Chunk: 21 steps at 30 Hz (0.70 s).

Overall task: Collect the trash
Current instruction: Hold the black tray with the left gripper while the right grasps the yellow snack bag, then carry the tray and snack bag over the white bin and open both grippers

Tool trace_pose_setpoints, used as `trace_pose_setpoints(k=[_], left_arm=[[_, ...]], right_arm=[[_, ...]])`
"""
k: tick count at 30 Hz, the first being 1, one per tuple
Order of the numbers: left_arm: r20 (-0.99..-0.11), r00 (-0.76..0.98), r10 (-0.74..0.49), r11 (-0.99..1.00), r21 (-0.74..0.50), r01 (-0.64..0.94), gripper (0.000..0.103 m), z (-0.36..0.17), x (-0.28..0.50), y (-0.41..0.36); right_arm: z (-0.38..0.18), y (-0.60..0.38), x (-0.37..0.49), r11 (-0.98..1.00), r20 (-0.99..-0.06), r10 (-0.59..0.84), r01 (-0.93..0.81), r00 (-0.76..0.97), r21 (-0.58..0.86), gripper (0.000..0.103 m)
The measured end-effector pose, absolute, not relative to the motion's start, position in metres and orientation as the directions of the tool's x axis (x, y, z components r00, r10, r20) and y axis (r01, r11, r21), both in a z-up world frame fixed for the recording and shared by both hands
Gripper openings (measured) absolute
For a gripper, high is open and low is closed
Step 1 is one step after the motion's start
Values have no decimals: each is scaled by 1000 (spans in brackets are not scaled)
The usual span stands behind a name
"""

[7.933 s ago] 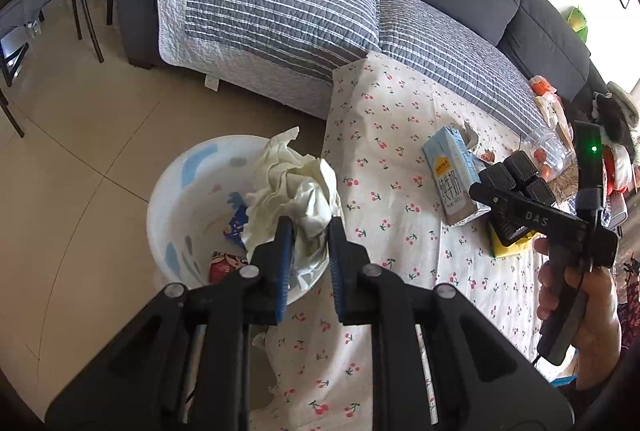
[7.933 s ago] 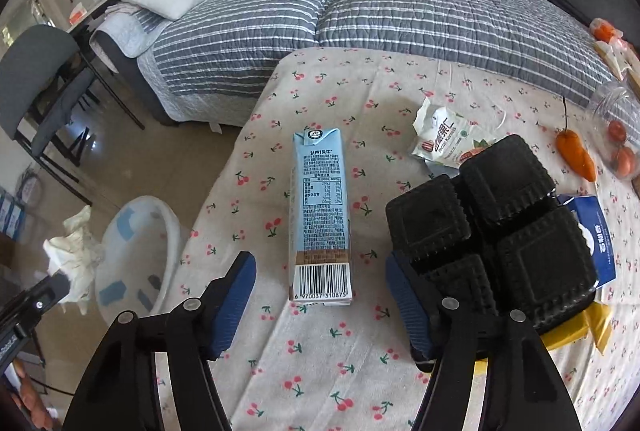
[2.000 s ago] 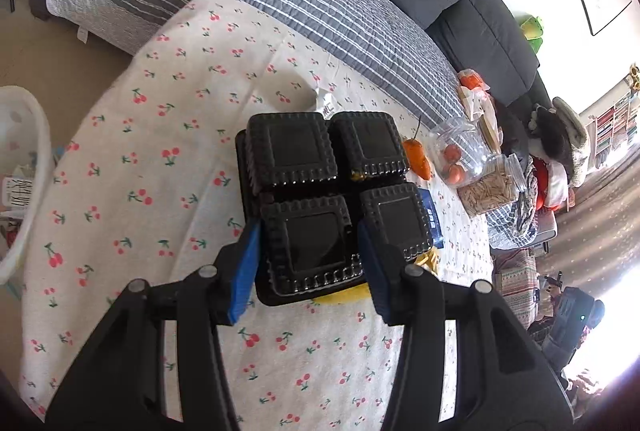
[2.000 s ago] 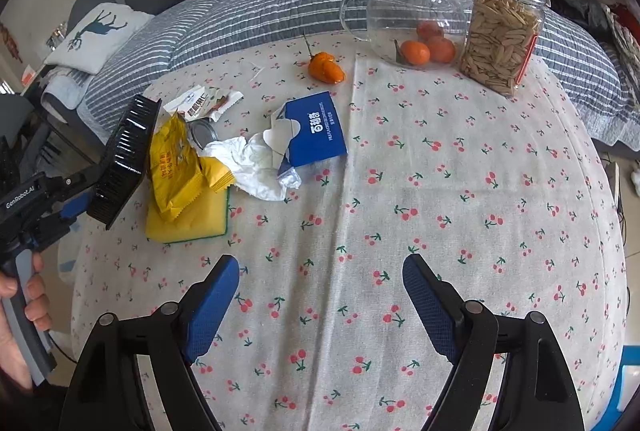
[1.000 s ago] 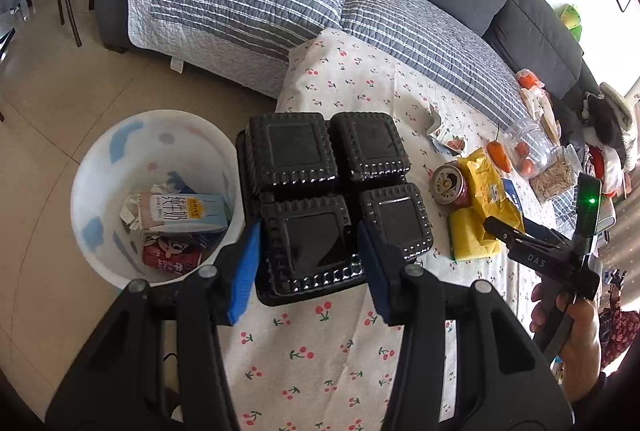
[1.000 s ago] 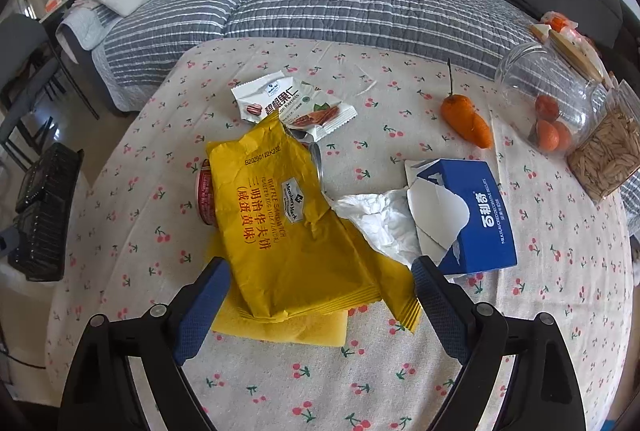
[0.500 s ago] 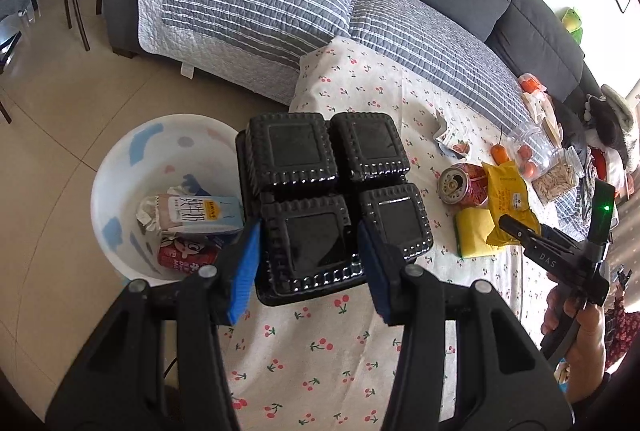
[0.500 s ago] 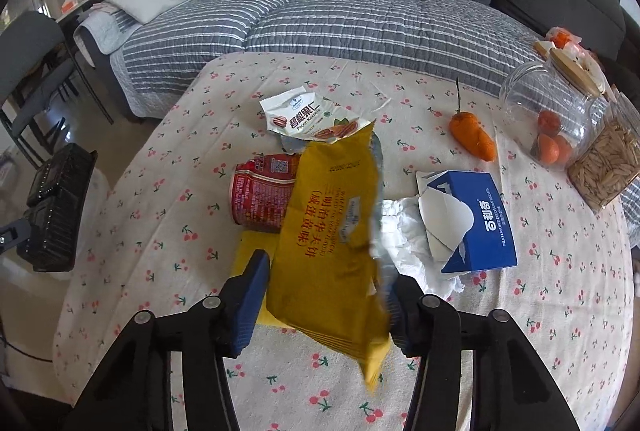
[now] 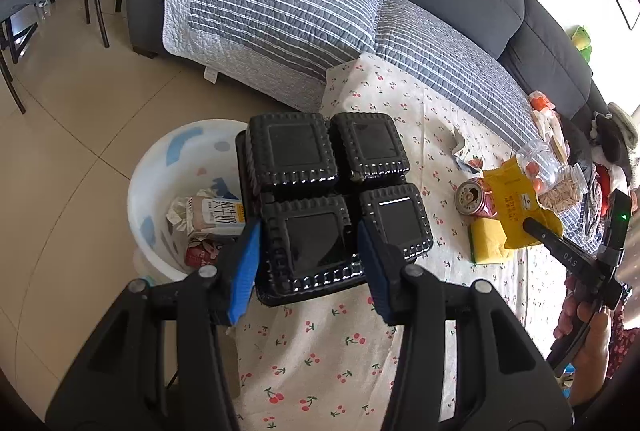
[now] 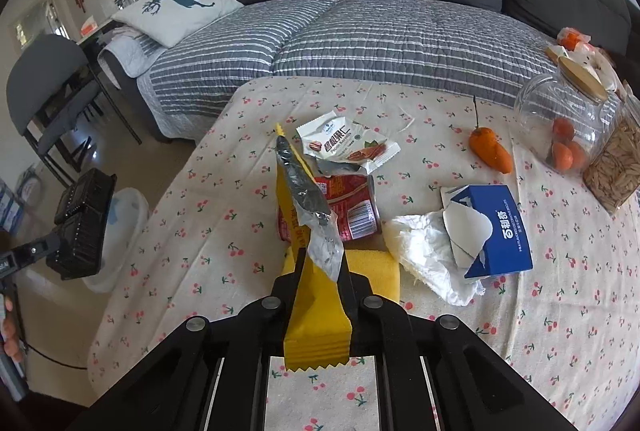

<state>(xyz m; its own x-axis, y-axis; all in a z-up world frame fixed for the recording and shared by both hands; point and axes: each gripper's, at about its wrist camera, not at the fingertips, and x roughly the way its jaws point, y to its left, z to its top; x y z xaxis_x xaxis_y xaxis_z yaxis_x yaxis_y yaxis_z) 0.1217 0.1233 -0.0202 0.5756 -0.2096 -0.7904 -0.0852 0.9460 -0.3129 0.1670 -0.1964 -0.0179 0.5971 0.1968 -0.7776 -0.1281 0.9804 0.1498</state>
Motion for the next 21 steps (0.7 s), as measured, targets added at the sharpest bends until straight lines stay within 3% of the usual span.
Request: trace_pose_setpoints(k=[21], left_arm=[[-808,586,62,956,-119,-267,52,-44,146,183]], right_arm=[[0,-103,159,947,-753,293,-288,589,143,10]])
